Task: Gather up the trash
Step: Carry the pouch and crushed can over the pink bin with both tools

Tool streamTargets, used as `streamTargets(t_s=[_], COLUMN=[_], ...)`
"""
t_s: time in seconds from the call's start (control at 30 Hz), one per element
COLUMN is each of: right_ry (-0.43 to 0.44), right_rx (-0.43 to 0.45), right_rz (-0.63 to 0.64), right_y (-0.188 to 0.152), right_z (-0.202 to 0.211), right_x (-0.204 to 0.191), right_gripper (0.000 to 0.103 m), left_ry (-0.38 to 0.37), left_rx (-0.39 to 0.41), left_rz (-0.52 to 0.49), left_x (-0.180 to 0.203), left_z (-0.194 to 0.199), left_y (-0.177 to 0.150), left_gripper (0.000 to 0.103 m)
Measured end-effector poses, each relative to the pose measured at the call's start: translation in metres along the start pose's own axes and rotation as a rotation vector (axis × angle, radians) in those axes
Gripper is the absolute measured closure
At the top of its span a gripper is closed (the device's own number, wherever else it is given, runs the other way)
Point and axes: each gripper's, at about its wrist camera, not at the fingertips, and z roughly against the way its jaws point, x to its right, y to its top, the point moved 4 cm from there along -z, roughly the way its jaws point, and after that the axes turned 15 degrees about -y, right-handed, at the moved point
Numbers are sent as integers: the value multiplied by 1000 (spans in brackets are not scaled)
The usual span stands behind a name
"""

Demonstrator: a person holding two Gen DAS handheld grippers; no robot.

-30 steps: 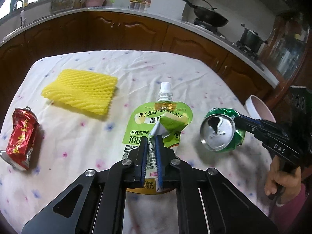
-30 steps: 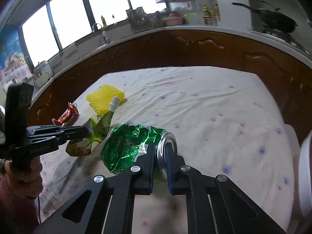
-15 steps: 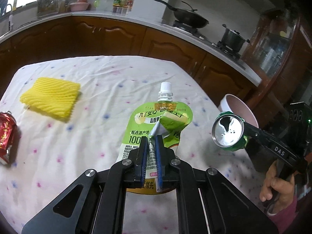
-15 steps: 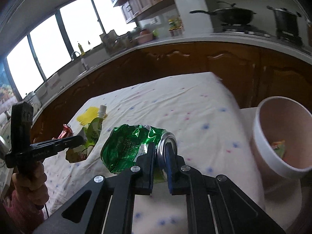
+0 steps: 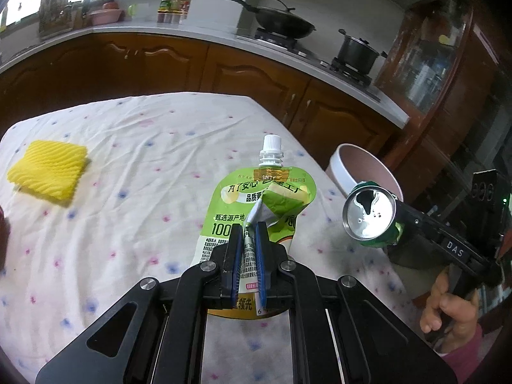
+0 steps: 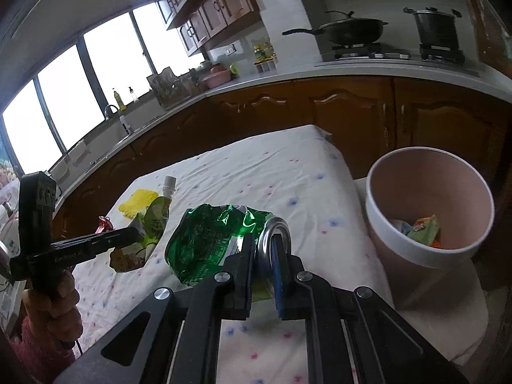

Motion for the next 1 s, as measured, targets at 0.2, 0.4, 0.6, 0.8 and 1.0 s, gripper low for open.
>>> streamTargets(t_s=[0.2, 0.4, 0.6, 0.8, 1.0], right_ry=[-30, -74, -116, -159, -199], right_rx=[18, 37, 56, 92, 114], right_rz=[-37, -81, -128, -173, -209], right_y=[1, 4, 9, 20, 29], right_z=[10, 20, 29, 39, 41], right_x=[26, 59, 92, 124, 151], right_gripper=[93, 93, 93, 93, 93], left_ry=[-23, -48, -88, -128, -164], left_rx=[-16, -31, -41, -41, -51], left_rz=[-30, -68, -94, -131, -173], left_x=[21, 44, 67, 94, 122], left_z=[-14, -31, -48, -65, -87], left_y=[5, 13, 25, 43, 62], left_gripper=[96, 96, 96, 96, 96])
